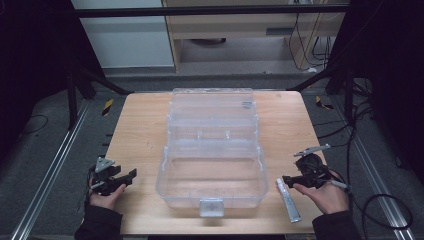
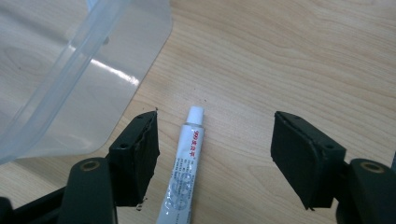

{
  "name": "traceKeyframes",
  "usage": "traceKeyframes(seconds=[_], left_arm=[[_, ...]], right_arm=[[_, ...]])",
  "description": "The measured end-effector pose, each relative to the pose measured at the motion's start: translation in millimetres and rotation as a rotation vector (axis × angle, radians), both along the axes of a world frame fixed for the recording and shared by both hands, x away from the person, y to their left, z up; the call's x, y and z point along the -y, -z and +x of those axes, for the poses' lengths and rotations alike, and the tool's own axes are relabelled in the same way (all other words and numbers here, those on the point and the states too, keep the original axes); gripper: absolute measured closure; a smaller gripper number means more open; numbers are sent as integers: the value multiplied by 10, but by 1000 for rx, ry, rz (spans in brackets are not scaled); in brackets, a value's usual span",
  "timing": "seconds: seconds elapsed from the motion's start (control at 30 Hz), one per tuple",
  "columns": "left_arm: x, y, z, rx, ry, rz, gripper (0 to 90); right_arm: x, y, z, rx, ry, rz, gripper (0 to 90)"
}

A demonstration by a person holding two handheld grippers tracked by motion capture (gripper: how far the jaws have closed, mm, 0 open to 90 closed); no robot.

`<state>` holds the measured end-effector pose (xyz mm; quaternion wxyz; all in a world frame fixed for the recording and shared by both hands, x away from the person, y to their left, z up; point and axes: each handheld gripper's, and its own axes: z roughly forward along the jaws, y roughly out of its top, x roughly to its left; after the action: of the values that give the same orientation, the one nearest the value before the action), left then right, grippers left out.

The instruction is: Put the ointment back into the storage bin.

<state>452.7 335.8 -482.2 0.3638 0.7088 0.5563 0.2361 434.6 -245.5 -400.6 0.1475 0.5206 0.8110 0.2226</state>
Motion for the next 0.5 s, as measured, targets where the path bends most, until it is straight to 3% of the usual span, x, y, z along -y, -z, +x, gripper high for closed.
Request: traceKeyframes(seconds=[0.03, 0.4, 0.5], left_arm=[[-1, 1, 0, -1, 0, 0, 321], [3, -1, -2, 0, 4, 11, 321], [7, -1, -2, 0, 4, 10, 321]], right_arm=[[-22, 17, 8, -24, -4, -13, 336], [-81, 211, 39, -113, -21, -59, 389], [-76, 251, 46, -141, -24, -48, 422]])
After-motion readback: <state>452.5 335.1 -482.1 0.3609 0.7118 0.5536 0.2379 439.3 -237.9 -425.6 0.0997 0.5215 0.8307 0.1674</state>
